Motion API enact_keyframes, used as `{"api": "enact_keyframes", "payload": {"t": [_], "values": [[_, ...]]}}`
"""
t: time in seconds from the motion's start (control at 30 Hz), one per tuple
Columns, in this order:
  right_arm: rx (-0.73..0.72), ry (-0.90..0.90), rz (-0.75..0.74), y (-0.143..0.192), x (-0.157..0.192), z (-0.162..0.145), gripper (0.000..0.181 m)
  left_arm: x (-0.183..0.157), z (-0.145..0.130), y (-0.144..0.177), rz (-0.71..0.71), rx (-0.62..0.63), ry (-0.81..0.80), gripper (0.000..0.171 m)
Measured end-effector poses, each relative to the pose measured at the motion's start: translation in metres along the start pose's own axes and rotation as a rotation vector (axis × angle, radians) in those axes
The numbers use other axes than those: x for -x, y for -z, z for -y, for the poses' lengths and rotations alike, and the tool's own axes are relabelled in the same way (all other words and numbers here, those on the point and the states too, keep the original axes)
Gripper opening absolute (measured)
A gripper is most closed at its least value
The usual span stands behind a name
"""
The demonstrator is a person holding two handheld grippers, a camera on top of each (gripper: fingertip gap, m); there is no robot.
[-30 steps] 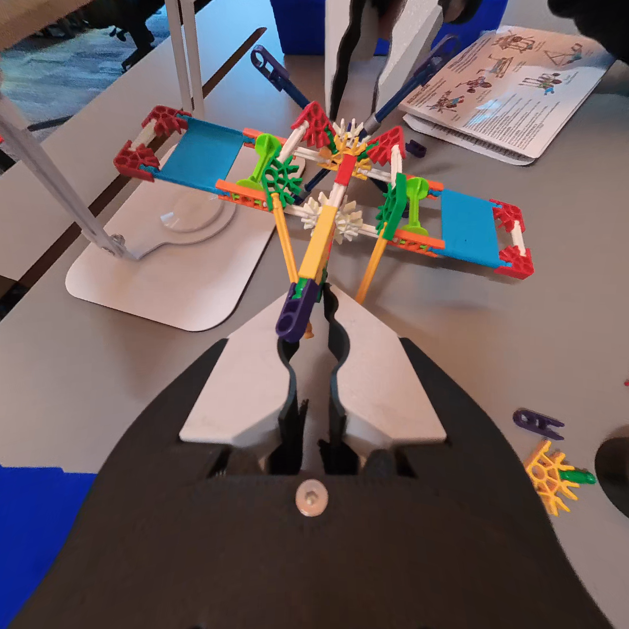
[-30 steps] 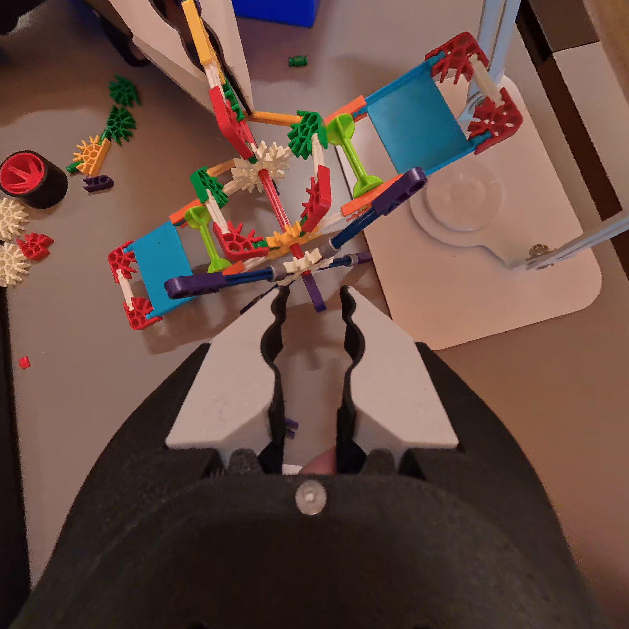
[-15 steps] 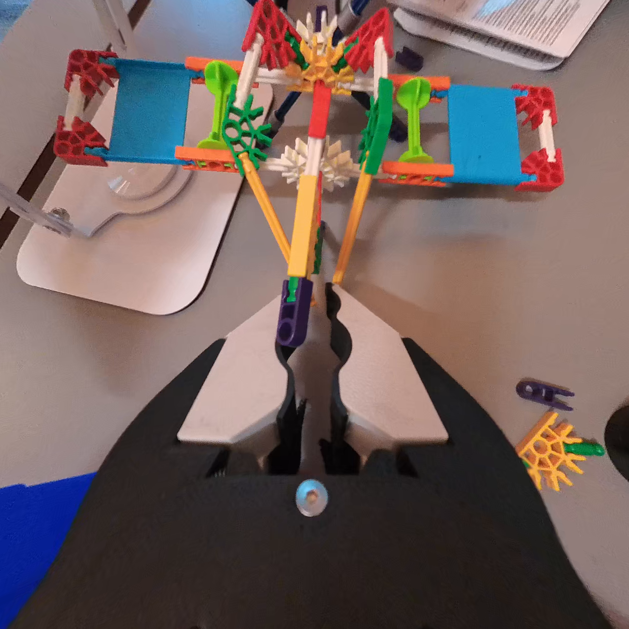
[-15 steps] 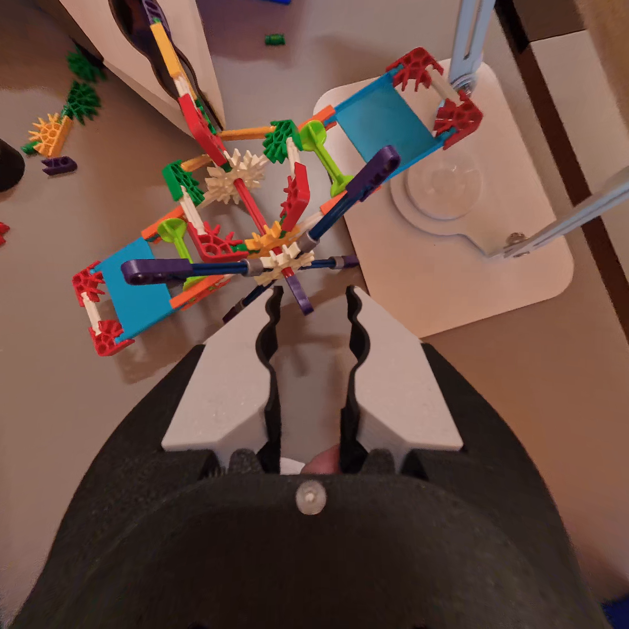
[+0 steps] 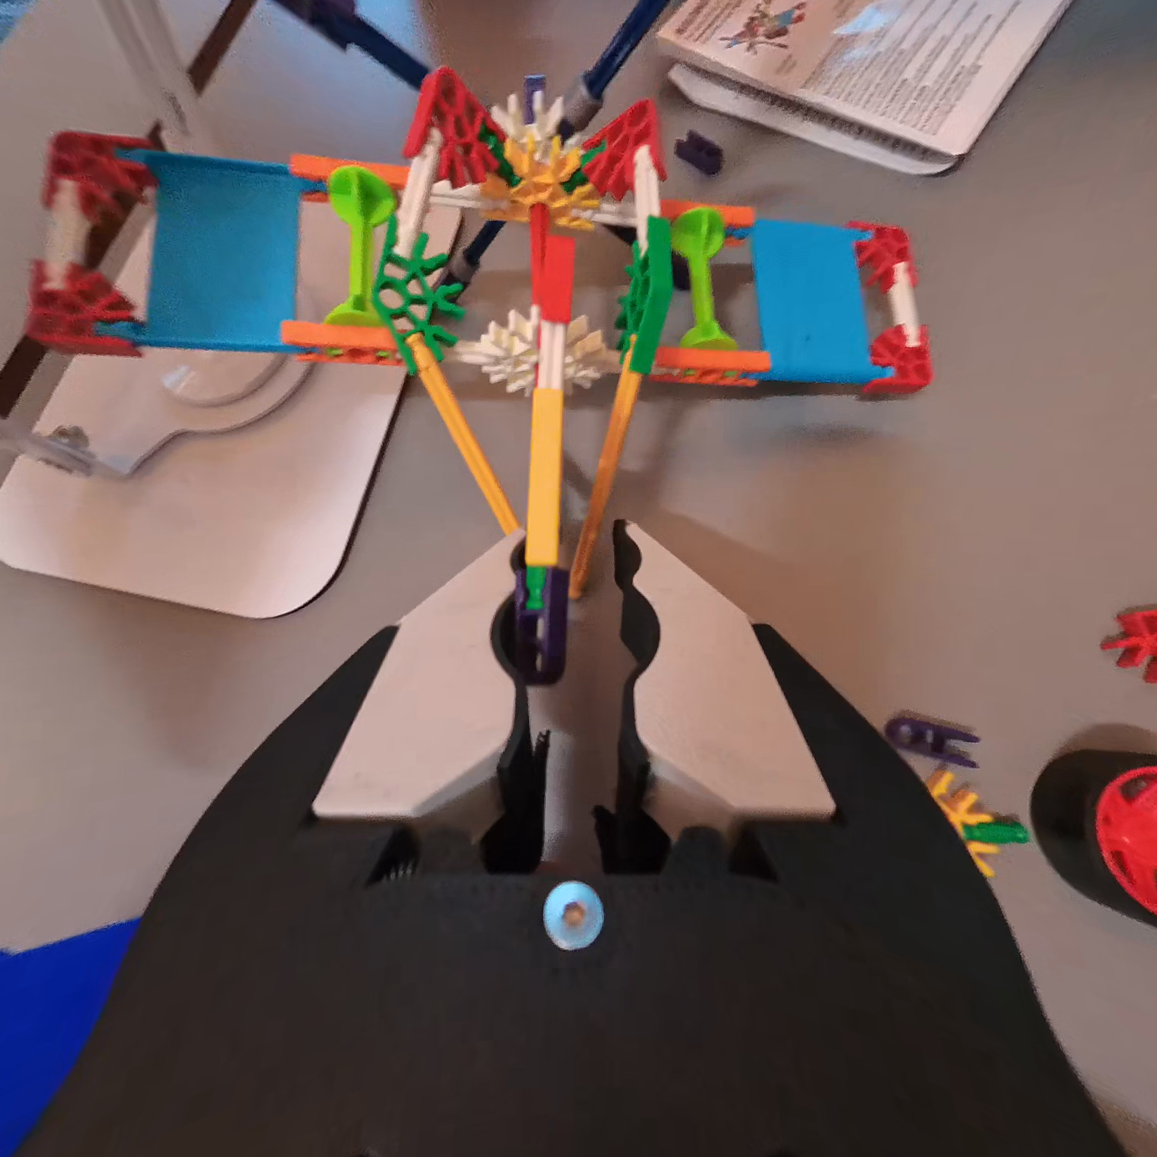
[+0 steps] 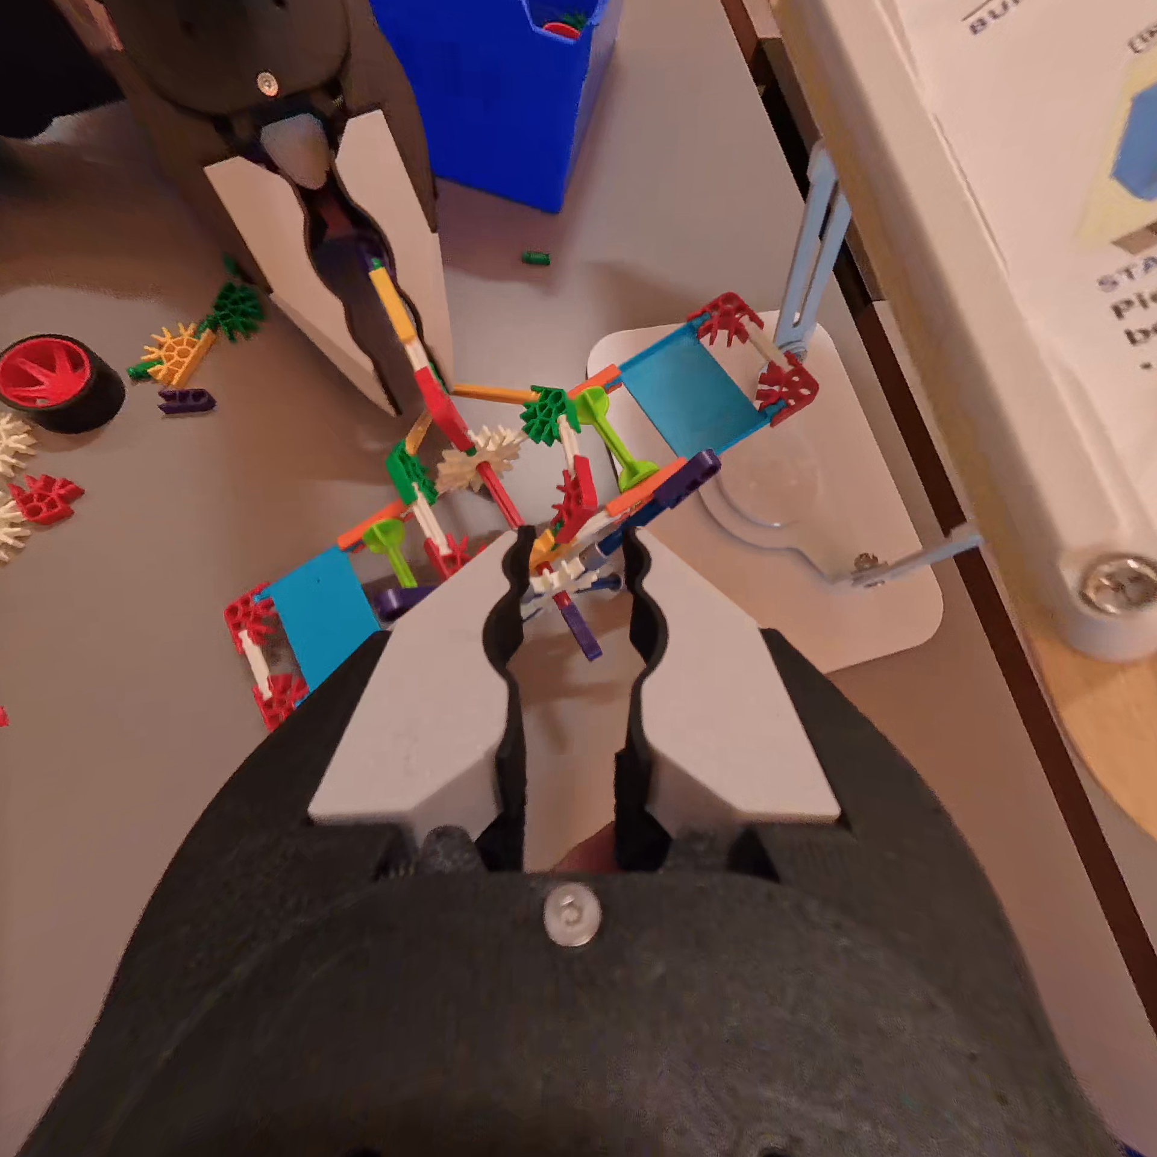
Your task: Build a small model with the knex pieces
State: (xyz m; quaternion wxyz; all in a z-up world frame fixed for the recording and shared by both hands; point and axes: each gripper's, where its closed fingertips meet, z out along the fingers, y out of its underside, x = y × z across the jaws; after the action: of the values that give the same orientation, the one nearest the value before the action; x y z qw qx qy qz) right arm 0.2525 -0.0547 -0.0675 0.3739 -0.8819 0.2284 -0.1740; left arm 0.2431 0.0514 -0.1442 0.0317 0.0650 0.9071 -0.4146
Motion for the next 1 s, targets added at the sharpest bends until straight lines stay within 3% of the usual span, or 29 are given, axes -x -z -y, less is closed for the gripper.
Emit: {"api": "enact_keyframes", "payload": {"t": [0.27,0.4,1.0], "values": [[0.01,0.046,-0.026,-0.021,0.002,0.001,0.024,-0.02,0.01,-0.013,-0.064,-0.003,-0.022,0.02],[0.034,0.058,-0.021,-0.027,0.003,-0.004,0.011,-0.025,0.012,-0.015,-0.07,0.002,-0.045,0.019],[0.004,0.162,0.094,-0.019,0.022,-0.003,0.006,-0.012,0.007,-0.012,-0.059,-0.014,0.005,0.008]]}}
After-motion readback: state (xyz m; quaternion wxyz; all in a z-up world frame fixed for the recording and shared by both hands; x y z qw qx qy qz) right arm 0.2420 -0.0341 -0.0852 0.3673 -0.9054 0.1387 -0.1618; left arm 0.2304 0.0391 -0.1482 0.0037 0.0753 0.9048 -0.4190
